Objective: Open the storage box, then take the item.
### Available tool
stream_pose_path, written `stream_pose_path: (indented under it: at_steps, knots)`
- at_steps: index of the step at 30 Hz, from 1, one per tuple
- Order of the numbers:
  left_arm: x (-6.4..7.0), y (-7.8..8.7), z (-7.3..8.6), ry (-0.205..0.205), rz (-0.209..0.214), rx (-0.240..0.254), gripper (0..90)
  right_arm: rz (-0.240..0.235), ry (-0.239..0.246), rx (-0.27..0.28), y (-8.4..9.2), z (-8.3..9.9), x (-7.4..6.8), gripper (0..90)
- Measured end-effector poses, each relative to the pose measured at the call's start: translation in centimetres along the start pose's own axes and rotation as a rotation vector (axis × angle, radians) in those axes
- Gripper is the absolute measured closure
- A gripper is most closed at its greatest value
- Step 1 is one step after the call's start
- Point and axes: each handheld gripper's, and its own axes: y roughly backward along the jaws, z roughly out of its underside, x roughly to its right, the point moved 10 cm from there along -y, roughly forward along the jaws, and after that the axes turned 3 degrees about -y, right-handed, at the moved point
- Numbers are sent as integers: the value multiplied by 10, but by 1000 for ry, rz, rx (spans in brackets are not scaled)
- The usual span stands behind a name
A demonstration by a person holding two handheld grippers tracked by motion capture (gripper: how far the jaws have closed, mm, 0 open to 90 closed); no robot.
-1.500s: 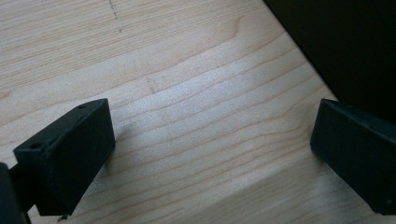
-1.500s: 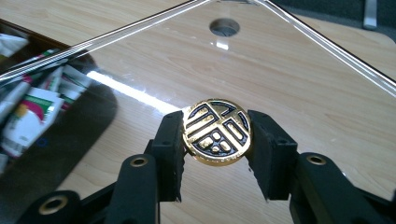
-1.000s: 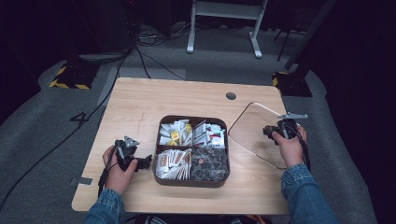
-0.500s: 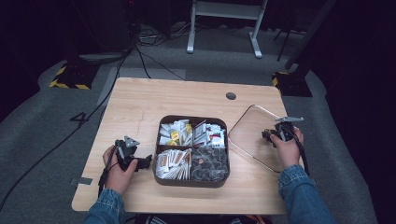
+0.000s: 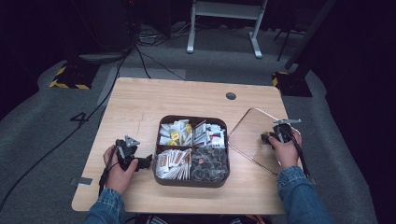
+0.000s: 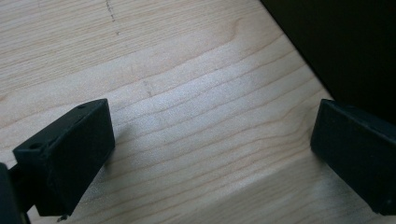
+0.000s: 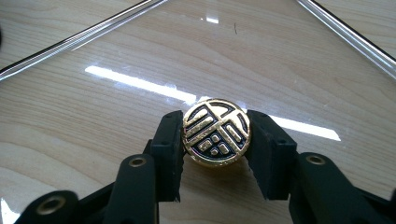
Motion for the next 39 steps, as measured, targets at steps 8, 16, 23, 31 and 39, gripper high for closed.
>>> stream_pose_path:
  at_steps: [8, 16, 23, 31, 39]
  knots:
    - [0, 0, 0, 1, 0, 1, 0, -22, -19, 16, 1, -2, -3, 503]
    - [2, -2, -2, -1, 3, 1, 0, 1, -36, 107, 21, -17, -8, 409]
    - [3, -2, -3, -7, 5, 0, 0, -47, -8, 163, 40, -30, -29, 417]
    - [4, -2, -2, -10, 8, 1, 1, -141, 35, 197, 53, -45, -64, 450]
    - [5, -1, -1, -9, 11, 0, 1, -262, 97, 181, 60, -54, -114, 540]
